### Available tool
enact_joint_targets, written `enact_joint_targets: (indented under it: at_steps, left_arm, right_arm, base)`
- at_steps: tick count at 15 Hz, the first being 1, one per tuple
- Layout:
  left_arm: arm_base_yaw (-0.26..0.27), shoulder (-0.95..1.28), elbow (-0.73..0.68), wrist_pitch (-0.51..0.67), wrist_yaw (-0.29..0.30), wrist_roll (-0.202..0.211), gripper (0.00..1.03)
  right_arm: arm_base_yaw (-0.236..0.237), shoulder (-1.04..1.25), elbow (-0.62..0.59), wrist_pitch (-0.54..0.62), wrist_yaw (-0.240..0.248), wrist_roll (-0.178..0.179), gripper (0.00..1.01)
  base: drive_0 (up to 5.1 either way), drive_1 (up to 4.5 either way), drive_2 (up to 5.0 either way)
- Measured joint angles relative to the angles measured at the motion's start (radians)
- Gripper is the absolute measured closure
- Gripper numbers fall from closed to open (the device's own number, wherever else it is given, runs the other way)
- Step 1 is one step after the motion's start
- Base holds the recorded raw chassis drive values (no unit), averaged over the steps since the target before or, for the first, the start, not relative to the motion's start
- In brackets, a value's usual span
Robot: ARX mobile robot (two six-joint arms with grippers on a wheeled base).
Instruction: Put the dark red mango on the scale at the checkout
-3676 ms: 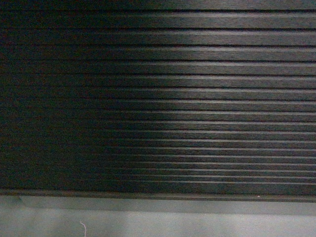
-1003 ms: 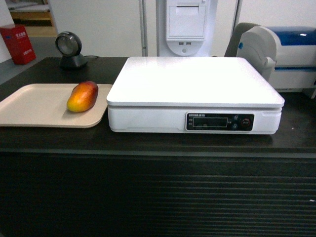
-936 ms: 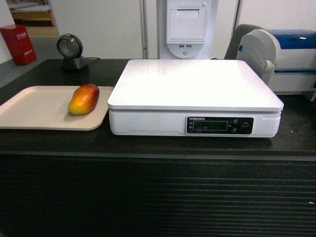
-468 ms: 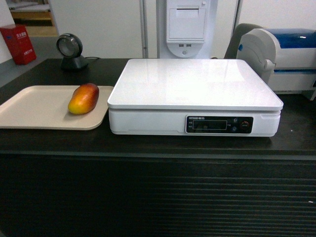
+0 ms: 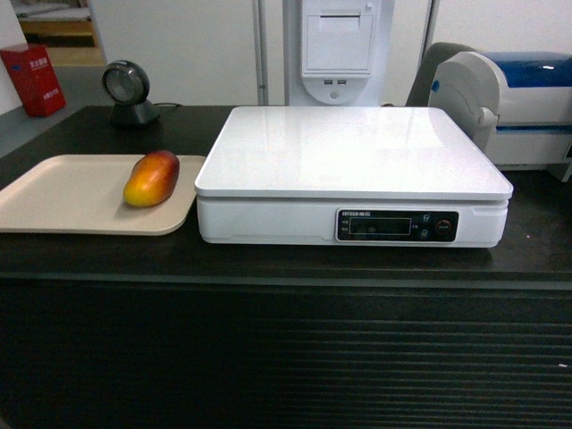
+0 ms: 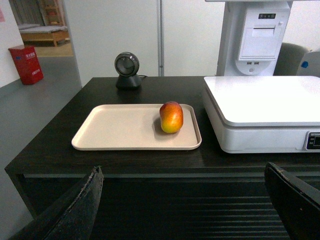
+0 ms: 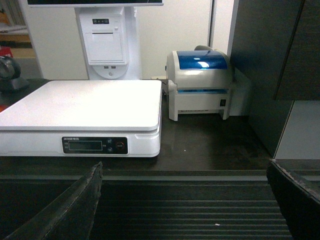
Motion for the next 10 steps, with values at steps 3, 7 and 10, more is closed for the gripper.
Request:
enact_joint_targets:
  at_steps: [3,7,10]
  left_arm:
    - [0.000,0.000,0.000,0.000,0.000,0.000,0.05]
    - [-0.138,0.396,0.135,0.095,-0.333,0.006,0.05]
    - [-0.098,0.760,0.225,0.426,-0.217,0.037,0.05]
  right_arm:
    - [0.000,0.000,0.000,0.000,0.000,0.000,0.03]
    - [0.000,0.000,0.000,-0.001,0.000,0.000,0.03]
    - [0.000,0.000,0.000,0.000,0.000,0.000,0.03]
  base:
    - [0.0,0.00,0.0]
    - [0.0,0.00,0.0]
    - [0.0,0.00,0.0]
